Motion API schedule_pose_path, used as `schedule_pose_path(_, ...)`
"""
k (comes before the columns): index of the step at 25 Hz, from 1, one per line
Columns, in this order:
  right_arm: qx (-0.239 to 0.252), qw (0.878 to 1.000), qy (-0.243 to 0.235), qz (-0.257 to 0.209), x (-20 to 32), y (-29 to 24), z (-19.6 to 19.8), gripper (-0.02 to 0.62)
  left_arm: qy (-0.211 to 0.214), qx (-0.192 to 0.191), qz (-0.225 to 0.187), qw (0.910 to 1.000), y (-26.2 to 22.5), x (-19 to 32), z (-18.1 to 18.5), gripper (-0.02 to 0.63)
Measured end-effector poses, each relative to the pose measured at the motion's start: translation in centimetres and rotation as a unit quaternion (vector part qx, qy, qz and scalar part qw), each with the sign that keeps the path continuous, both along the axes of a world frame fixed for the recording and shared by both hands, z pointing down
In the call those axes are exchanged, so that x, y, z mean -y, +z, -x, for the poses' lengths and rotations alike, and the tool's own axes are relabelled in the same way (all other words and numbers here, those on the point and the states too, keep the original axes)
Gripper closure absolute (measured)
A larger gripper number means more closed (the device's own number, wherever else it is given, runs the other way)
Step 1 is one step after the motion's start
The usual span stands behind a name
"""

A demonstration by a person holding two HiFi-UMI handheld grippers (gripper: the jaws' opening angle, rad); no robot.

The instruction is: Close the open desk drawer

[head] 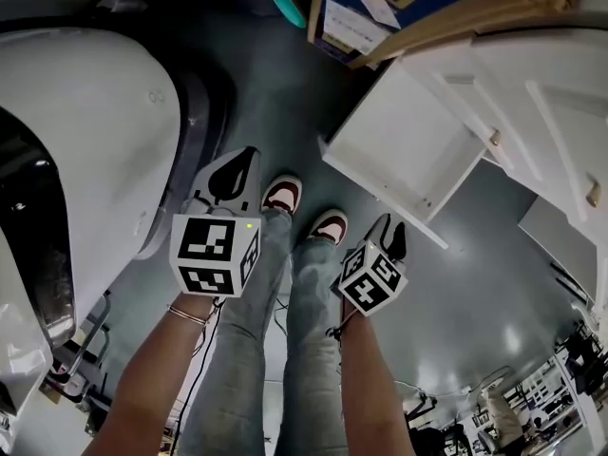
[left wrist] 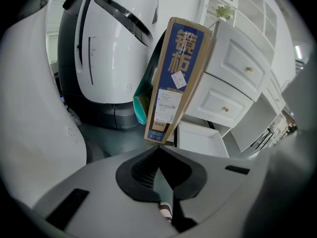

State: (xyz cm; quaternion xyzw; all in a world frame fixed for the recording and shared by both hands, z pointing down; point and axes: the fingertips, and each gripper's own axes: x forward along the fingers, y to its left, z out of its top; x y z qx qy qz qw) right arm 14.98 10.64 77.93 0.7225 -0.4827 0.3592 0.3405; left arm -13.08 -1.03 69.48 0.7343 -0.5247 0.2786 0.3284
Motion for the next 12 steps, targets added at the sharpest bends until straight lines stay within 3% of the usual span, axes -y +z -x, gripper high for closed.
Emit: schedule_pose_path(12,0.018,1.0,0.021,-0.003,-0.7,3.8,1.7,0.454,0.013,0.003,0.006,0.9999,1.4,-0.9,0.1,0.594)
